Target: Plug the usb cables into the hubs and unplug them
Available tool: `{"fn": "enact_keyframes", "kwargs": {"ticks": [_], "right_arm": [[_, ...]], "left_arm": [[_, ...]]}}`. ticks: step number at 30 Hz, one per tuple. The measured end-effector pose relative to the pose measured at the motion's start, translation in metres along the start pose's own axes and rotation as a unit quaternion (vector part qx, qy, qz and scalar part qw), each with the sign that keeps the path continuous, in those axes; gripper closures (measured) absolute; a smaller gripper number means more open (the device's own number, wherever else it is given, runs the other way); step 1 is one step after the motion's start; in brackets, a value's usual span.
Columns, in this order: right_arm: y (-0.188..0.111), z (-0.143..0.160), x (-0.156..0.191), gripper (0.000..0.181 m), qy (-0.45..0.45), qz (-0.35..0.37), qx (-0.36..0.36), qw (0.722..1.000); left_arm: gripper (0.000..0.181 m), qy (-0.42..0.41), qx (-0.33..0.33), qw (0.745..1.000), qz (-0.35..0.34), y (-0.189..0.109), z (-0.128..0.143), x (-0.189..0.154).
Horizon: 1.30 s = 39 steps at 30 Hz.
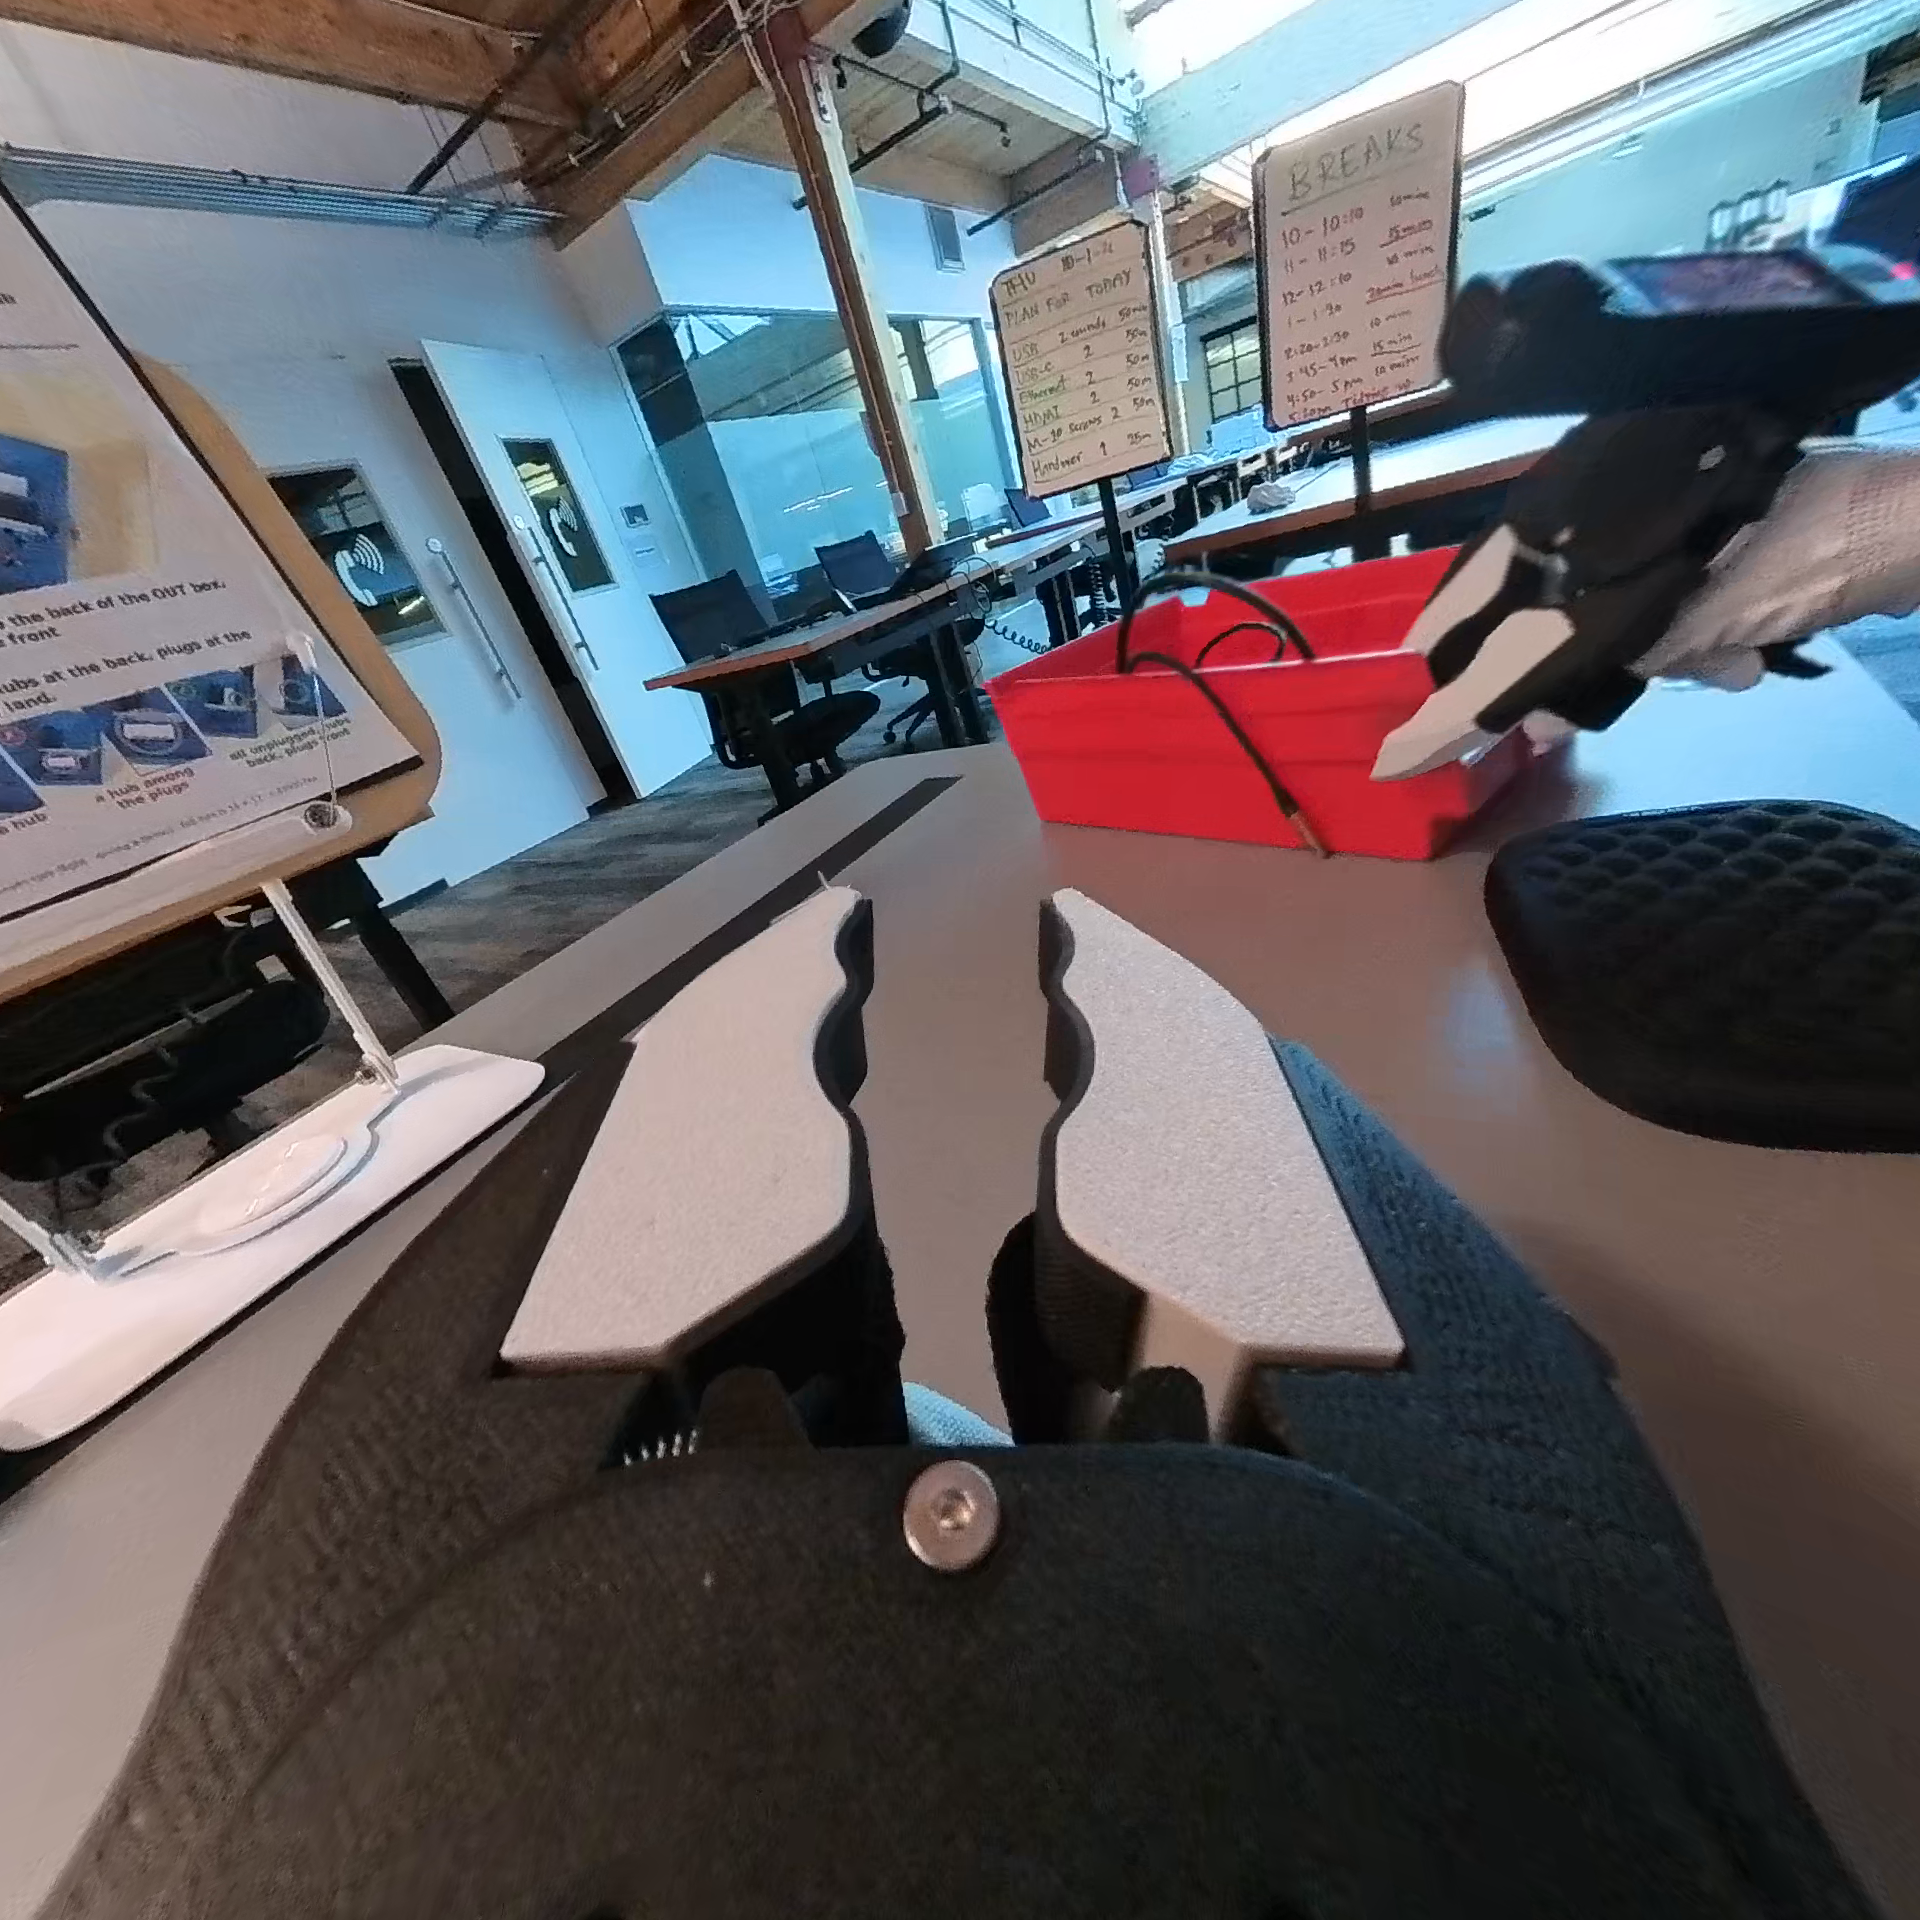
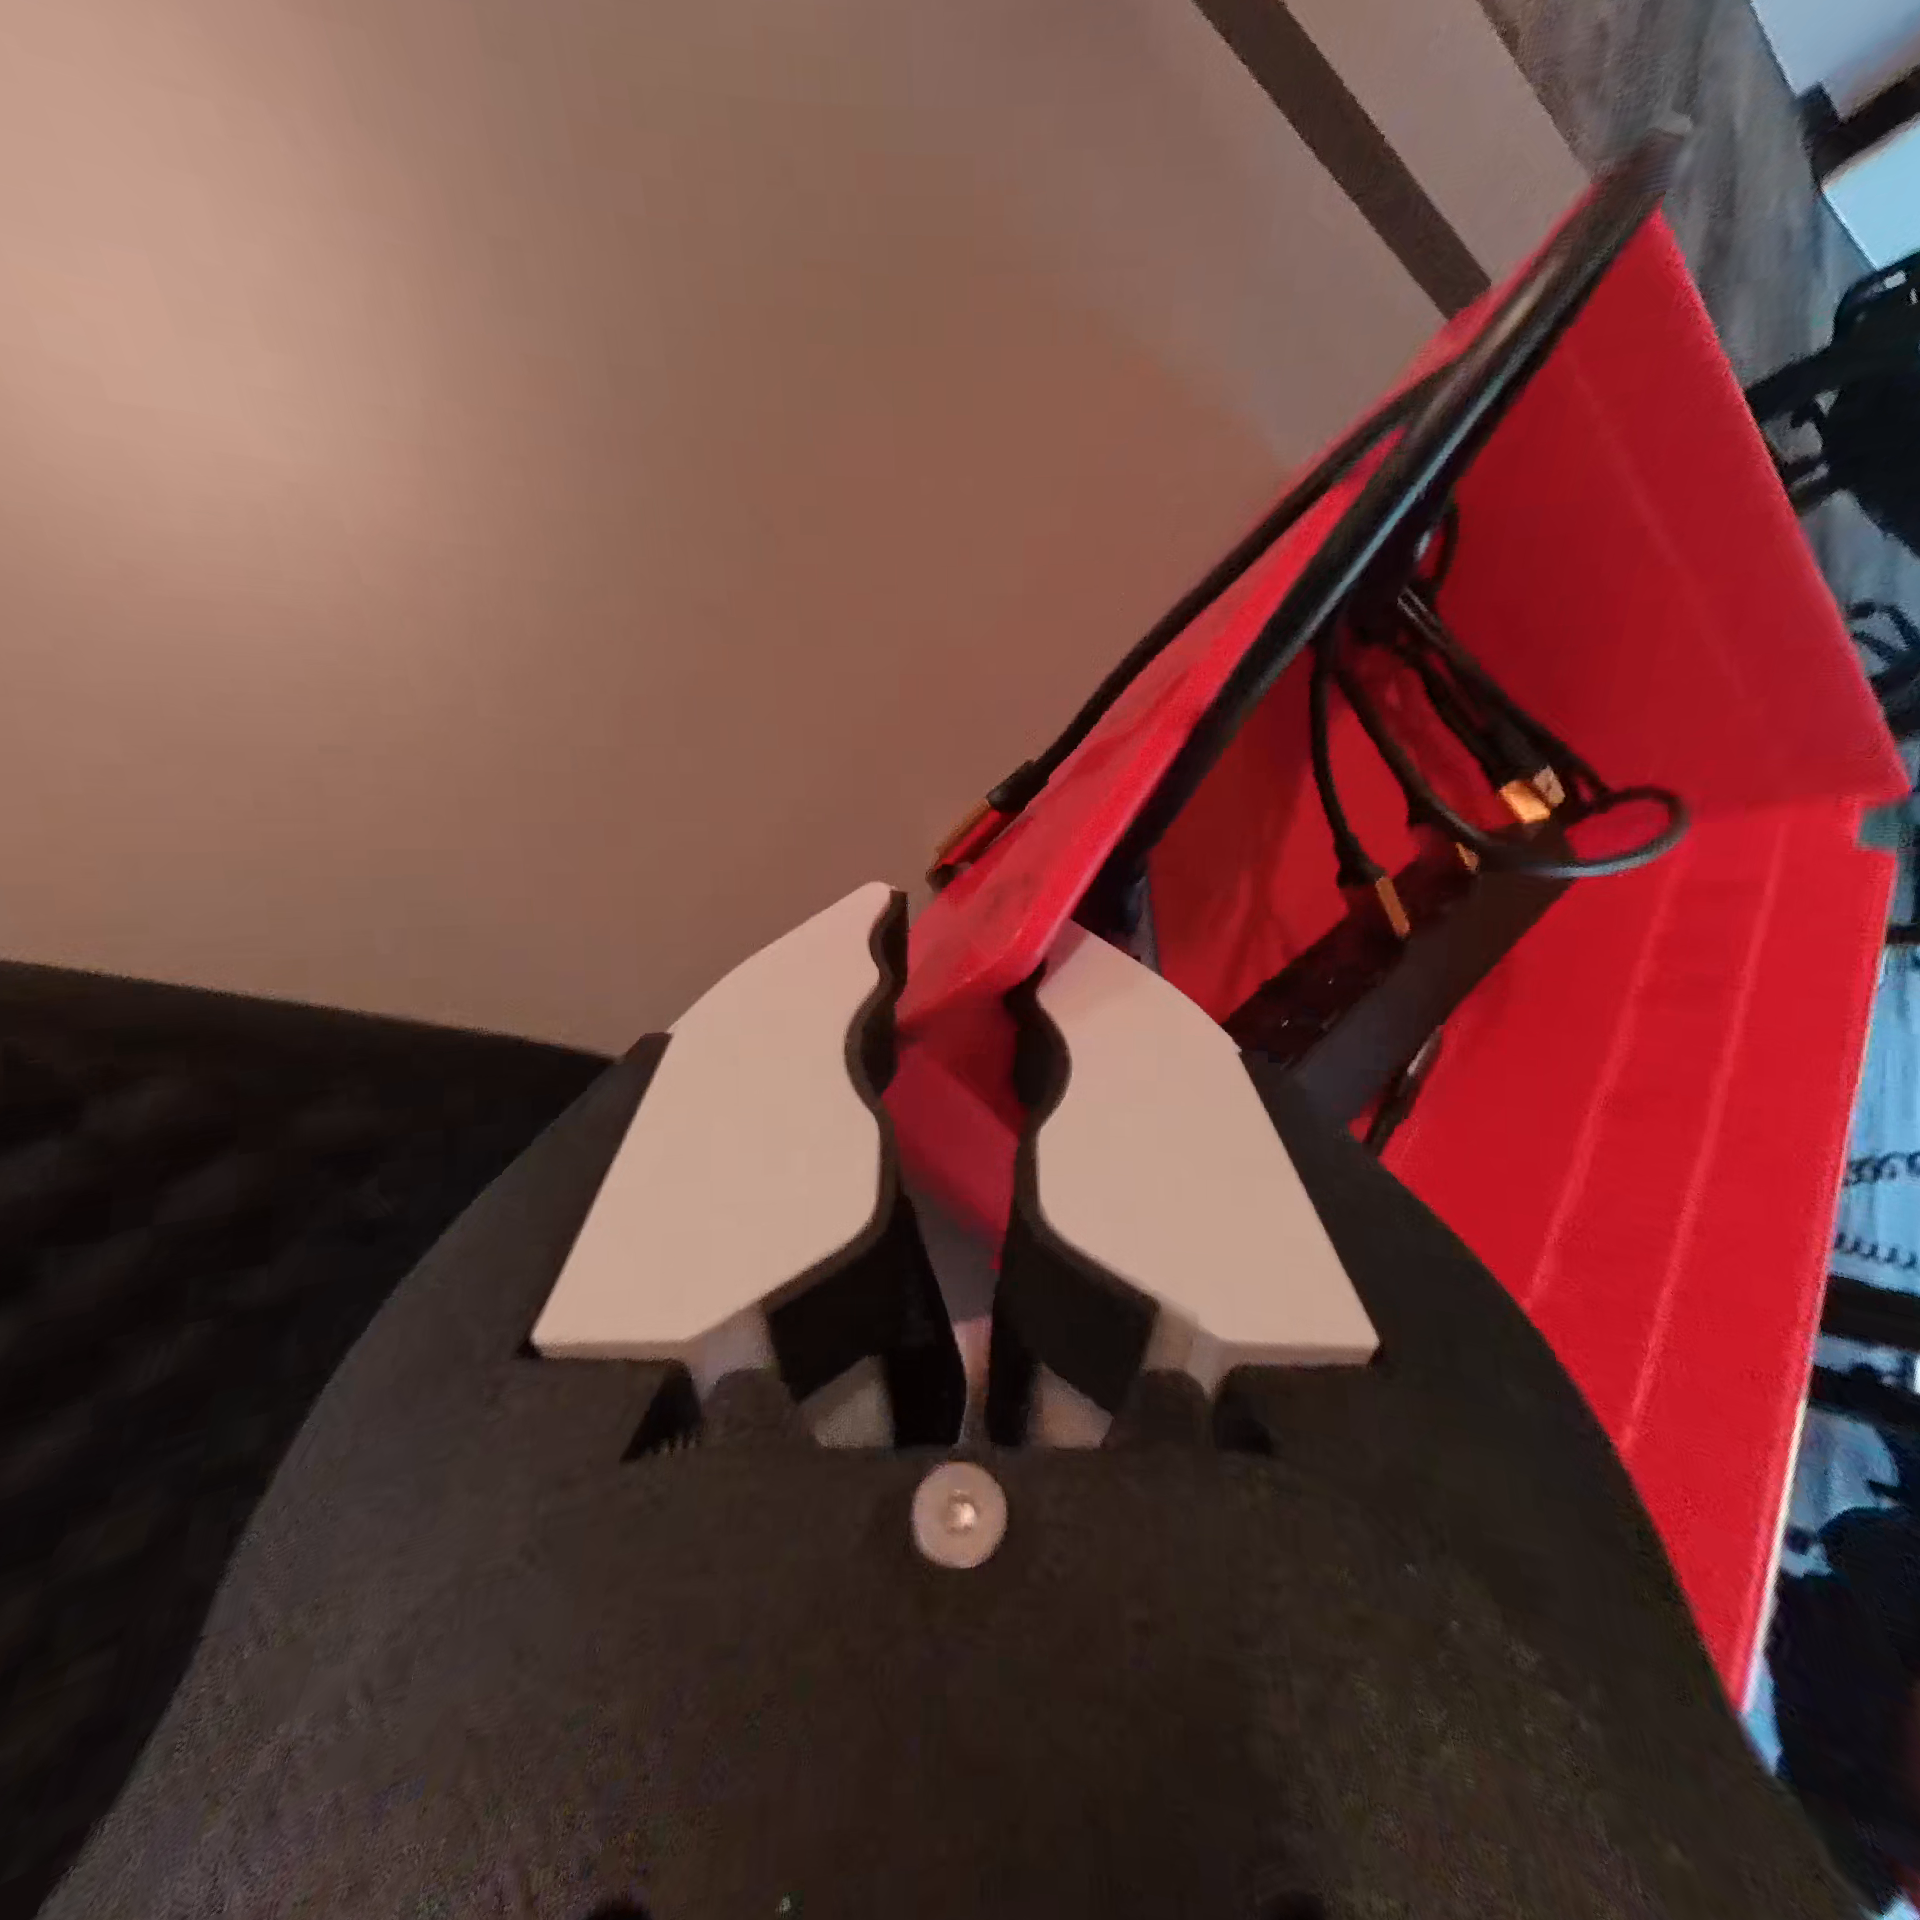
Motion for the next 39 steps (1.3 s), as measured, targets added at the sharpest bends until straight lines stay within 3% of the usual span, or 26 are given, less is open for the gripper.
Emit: {"fn": "enact_keyframes", "kwargs": {"ticks": [8,12,17,21,24,27,31,34,36,39], "right_arm": [[0.006,-0.072,0.072,0.161,-0.024,-0.083,-0.069,0.994],[0.002,-0.11,0.121,0.16,-0.057,-0.156,-0.102,0.981],[-0.012,-0.158,0.188,0.158,-0.124,-0.233,-0.119,0.957],[-0.024,-0.196,0.248,0.155,-0.166,-0.253,-0.149,0.941],[-0.036,-0.217,0.291,0.15,-0.193,-0.294,-0.193,0.916],[-0.065,-0.228,0.321,0.095,-0.175,-0.402,-0.322,0.839],[-0.079,-0.226,0.294,0.086,-0.106,-0.357,-0.4,0.837],[-0.09,-0.201,0.27,0.08,-0.073,-0.362,-0.433,0.822],[-0.095,-0.179,0.252,0.075,-0.047,-0.364,-0.458,0.81],[-0.096,-0.147,0.224,0.08,-0.019,-0.35,-0.491,0.797]], "left_arm": [[0.151,0.016,-0.008,1.0,0.0,-0.002,-0.007,-0.001],[0.151,0.043,-0.042,0.998,-0.026,-0.016,-0.036,0.006],[0.152,0.083,-0.115,0.986,-0.09,-0.077,-0.098,-0.004],[0.153,0.103,-0.1,0.983,-0.117,-0.131,-0.115,-0.022],[0.153,0.118,-0.039,0.98,-0.155,-0.175,-0.113,-0.021],[0.149,0.1,0.041,0.975,-0.192,-0.223,-0.1,-0.011],[0.135,0.081,0.148,0.956,-0.241,-0.276,-0.08,0.018],[0.119,0.049,0.252,0.942,-0.216,-0.298,-0.052,0.027],[0.106,0.022,0.347,0.918,-0.188,-0.309,-0.025,0.029],[0.105,-0.004,0.478,0.866,-0.146,-0.322,0.011,0.032]]}}
Point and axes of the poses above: each gripper's, where its closed fingertips meet, y out along the fingers, z out of its underside, x = y × z across the jaws, the point moved 6 cm from there along -y, back along the fingers, and after that the axes turned 1 degree about z, right-handed, at the moved point
